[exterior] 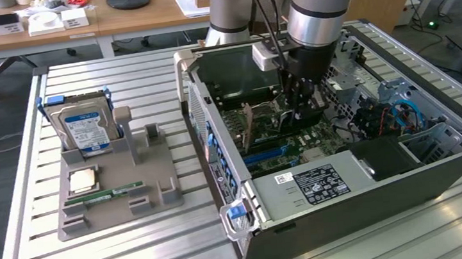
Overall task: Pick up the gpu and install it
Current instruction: 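Insert the gpu into the slot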
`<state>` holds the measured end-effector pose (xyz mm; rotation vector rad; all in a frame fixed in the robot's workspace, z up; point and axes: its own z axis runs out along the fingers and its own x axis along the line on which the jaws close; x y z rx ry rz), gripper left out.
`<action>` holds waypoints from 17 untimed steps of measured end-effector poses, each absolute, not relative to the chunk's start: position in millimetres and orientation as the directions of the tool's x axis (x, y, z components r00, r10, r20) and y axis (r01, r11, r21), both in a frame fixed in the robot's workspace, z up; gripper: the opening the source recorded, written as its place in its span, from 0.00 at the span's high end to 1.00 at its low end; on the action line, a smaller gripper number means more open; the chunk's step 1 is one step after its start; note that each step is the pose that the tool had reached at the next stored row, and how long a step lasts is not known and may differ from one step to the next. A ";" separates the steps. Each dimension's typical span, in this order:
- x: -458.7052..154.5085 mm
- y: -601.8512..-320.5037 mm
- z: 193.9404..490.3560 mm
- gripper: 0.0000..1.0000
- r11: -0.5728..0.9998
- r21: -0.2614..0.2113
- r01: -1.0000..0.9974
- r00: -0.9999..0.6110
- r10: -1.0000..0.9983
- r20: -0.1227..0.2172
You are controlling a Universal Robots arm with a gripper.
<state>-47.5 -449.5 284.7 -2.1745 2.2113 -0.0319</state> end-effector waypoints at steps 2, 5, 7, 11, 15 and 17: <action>-47.5 -449.5 284.7 0.74 0.017 -0.043 -0.999 -0.016 -1.000 -0.014; -48.8 -449.4 284.5 0.74 0.017 -0.043 -0.999 -0.017 -1.000 -0.014; -50.5 -449.5 284.4 0.74 0.017 -0.043 -0.999 -0.017 -1.000 -0.014; -52.9 -449.5 284.4 0.74 0.017 -0.043 -0.999 -0.017 -1.000 -0.014; -54.4 -449.5 284.4 0.74 0.017 -0.043 -0.999 -0.016 -1.000 -0.014; -54.5 -449.5 284.3 0.74 0.017 -0.043 -0.999 -0.016 -1.000 -0.014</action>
